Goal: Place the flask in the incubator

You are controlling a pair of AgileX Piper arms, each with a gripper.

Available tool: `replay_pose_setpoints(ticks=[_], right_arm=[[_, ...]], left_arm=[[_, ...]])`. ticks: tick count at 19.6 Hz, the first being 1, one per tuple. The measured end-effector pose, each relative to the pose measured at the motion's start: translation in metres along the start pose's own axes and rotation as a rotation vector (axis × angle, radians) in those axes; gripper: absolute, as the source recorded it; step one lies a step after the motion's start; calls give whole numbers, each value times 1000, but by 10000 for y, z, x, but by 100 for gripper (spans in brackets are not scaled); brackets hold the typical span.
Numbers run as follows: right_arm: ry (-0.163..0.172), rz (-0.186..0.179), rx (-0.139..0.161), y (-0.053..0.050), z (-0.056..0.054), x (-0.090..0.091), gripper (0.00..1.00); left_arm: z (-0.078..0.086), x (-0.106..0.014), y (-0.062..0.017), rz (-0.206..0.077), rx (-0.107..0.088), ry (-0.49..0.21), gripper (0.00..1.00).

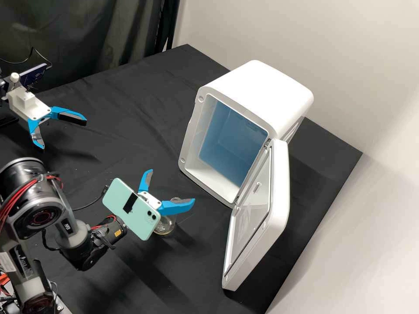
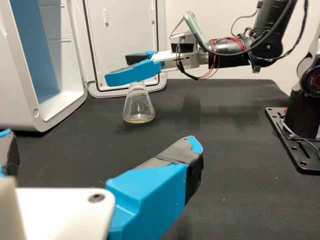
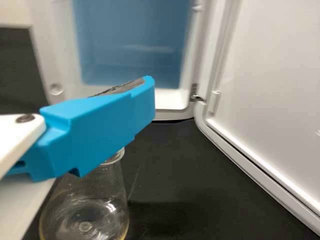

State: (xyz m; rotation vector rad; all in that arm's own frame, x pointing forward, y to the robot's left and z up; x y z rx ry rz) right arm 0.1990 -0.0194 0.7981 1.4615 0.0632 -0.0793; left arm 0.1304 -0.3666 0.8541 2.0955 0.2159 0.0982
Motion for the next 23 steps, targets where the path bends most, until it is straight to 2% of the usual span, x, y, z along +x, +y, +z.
replay_pose_setpoints(ticks=[2, 3, 4, 7, 10, 12, 14, 16, 23], right_arm=[[21, -30, -18, -17, -66, -25, 100], [36, -31, -29, -6, -104, -45, 100], [61, -15, -39, 22, -159, -75, 100], [105, 41, -57, 112, -252, -144, 100], [120, 67, -52, 150, -284, -203, 100], [118, 70, -58, 160, -274, -207, 100], [116, 71, -59, 164, -268, -208, 100], [115, 71, -59, 165, -266, -209, 100], [115, 71, -59, 165, -266, -209, 100]], left_arm=[[0, 0, 0, 0, -7, 0, 100], [0, 0, 0, 0, -8, 0, 100], [0, 0, 0, 0, -8, 0, 100], [6, 3, -1, -1, -8, -4, 100], [25, 9, 0, -2, -4, -16, 100], [36, 2, 17, 7, 8, -16, 100], [41, 2, 19, 8, 11, -19, 100], [51, 5, 19, 7, 5, -25, 100], [50, 5, 19, 7, 5, -25, 100]])
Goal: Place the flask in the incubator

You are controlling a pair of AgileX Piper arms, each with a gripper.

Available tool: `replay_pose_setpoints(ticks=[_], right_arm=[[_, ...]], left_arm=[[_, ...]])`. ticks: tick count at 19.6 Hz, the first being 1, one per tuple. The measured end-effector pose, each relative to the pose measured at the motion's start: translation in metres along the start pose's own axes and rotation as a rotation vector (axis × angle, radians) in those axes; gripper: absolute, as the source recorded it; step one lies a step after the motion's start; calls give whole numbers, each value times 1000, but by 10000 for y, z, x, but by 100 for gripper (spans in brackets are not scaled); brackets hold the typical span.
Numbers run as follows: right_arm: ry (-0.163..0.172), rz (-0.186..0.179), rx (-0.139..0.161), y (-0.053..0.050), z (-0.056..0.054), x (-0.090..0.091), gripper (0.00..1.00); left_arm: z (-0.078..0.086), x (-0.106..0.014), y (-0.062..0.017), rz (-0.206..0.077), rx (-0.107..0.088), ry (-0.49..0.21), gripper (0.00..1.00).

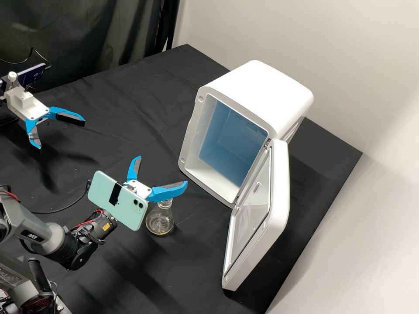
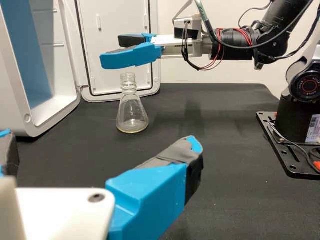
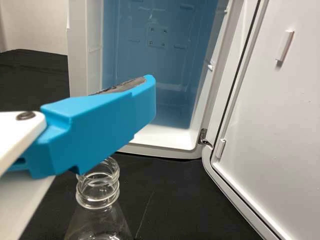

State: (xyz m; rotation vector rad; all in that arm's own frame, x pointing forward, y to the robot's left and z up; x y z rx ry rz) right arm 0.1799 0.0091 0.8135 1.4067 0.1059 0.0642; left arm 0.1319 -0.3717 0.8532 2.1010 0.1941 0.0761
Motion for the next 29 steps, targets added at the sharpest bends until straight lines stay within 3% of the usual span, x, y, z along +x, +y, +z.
replay_pose_setpoints(ticks=[5, 10, 12, 16, 19, 22, 29], right_arm=[[-7, -4, -7, 2, 22, -17, 100], [-26, 5, -44, 82, 109, -74, 100], [-25, -15, -32, 99, 150, -108, 100], [-62, -46, 1, 145, 279, -204, 100], [-63, -77, -3, 145, 310, -250, 100], [-52, -109, -7, 125, 314, -268, 100], [-61, -215, 40, 7, 423, -293, 100]], left_arm=[[0, 0, 0, 0, 0, 0, 100], [3, 0, -2, -2, 1, -3, 100], [3, 0, -2, -2, 1, -3, 100], [3, 0, -2, -2, -5, -3, 100], [-2, -3, -3, -3, -4, -1, 100], [-2, -7, -7, -7, -9, -3, 100], [1, -17, 3, -4, -4, -2, 100]])
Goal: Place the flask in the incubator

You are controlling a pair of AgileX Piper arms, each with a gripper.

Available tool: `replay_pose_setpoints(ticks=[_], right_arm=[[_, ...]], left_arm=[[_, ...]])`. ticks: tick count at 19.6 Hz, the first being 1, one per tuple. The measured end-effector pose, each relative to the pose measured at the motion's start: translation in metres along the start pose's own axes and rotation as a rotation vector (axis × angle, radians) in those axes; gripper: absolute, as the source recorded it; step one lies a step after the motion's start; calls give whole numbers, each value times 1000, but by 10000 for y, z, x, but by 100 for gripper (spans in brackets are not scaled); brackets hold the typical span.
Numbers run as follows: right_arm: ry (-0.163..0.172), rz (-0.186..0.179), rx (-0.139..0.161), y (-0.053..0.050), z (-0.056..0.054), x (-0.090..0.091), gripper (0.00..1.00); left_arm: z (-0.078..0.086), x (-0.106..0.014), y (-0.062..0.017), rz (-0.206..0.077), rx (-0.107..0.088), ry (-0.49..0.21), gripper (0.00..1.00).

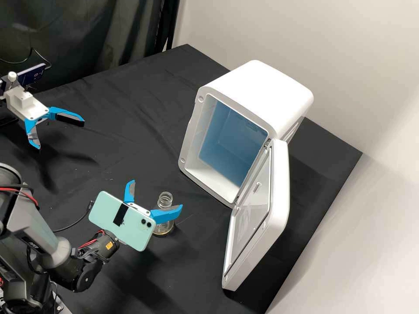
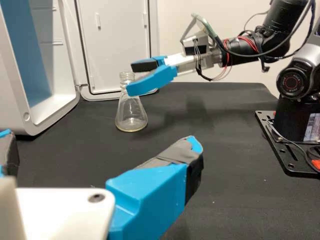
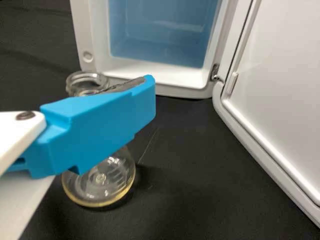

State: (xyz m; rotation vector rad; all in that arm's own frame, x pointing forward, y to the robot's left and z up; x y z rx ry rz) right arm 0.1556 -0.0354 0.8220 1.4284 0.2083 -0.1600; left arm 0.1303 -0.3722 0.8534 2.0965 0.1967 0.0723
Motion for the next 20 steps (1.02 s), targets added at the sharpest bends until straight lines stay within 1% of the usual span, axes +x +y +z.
replay_pose_setpoints(ticks=[1, 2, 3, 4, 5, 7, 8, 9, 10, 12, 13, 14, 18, 20], right_arm=[[0, -16, 2, -15, 15, -7, 100], [-3, -37, 13, -38, 46, -14, 100], [-5, -50, 23, -55, 65, -16, 100], [-10, -61, 36, -70, 87, -16, 100], [-17, -66, 49, -80, 111, -19, 100], [-25, -77, 74, -102, 144, -13, 100], [-30, -81, 88, -114, 162, -8, 100], [-40, -84, 112, -129, 187, 5, 100], [-50, -79, 127, -133, 203, 15, 100], [-73, -62, 153, -132, 235, 29, 100], [-82, -53, 161, -128, 243, 38, 100], [-90, -43, 165, -124, 249, 46, 100], [-105, -11, 132, -114, 222, 113, 100], [-107, 0, 120, -117, 199, 149, 100]], left_arm=[[-1, -3, 3, 2, -3, 2, 100], [-3, -5, 5, 3, -3, 4, 100], [-5, -6, 5, 3, -6, 5, 100], [-3, -7, 8, 4, -5, 5, 100], [-3, -8, 9, 5, -4, 6, 100], [-1, -10, 13, 7, -16, 6, 100], [1, -11, 15, 9, -19, 6, 100], [2, -12, 17, 9, -19, 6, 100], [3, -12, 18, 10, -18, 6, 100], [4, -13, 19, 11, -17, 6, 100], [4, -13, 19, 11, -17, 6, 100], [4, -13, 19, 11, -17, 6, 100], [13, -19, 32, 17, -7, 6, 100], [13, -19, 32, 17, -7, 6, 100]])
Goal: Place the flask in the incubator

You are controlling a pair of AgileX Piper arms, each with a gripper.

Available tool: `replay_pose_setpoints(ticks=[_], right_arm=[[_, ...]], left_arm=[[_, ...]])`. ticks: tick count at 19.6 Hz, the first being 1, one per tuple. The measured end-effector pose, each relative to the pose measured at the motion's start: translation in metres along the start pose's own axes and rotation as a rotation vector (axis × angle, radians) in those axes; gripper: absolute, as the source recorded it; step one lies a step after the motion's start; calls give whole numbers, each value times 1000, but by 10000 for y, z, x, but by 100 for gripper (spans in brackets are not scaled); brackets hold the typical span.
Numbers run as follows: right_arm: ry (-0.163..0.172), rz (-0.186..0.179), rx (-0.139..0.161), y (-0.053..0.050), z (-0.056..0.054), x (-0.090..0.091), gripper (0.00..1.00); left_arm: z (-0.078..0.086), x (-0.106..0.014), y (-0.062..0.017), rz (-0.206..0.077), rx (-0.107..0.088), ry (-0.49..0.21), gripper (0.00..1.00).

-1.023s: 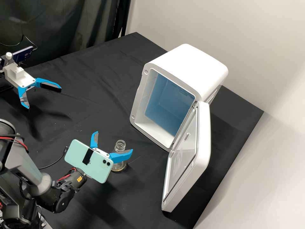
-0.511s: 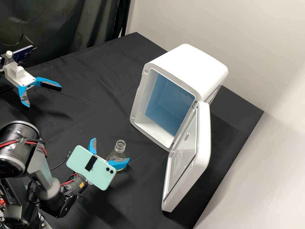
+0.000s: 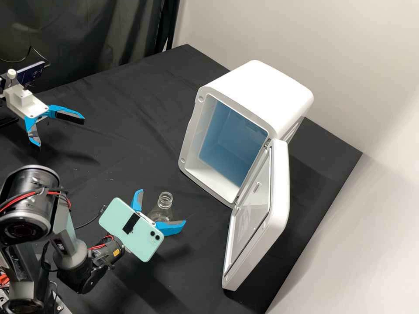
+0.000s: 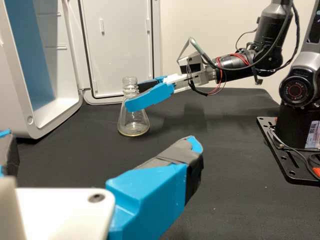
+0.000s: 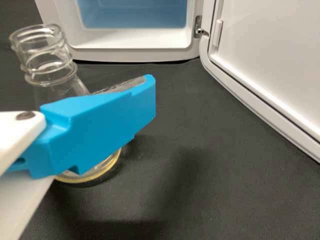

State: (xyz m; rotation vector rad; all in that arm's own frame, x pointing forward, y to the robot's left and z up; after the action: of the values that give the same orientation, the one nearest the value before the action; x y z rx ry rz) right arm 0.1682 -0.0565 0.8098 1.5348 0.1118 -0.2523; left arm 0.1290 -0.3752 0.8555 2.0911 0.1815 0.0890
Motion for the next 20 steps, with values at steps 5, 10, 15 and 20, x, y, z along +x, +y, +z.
replay_pose_setpoints(ticks=[5, 10, 15, 20], right_arm=[[5, 6, -8, -21, -47, 45, 100], [7, 2, -27, -41, -66, 54, 100], [-3, 7, -27, -72, -86, 85, 100], [-12, -2, -34, -111, -95, 122, 100]], left_arm=[[0, 0, 0, 0, 0, 0, 100], [0, 0, 0, 0, 0, 0, 100], [0, 0, 0, 0, 0, 0, 100], [-5, -3, 1, 1, -1, 4, 100]])
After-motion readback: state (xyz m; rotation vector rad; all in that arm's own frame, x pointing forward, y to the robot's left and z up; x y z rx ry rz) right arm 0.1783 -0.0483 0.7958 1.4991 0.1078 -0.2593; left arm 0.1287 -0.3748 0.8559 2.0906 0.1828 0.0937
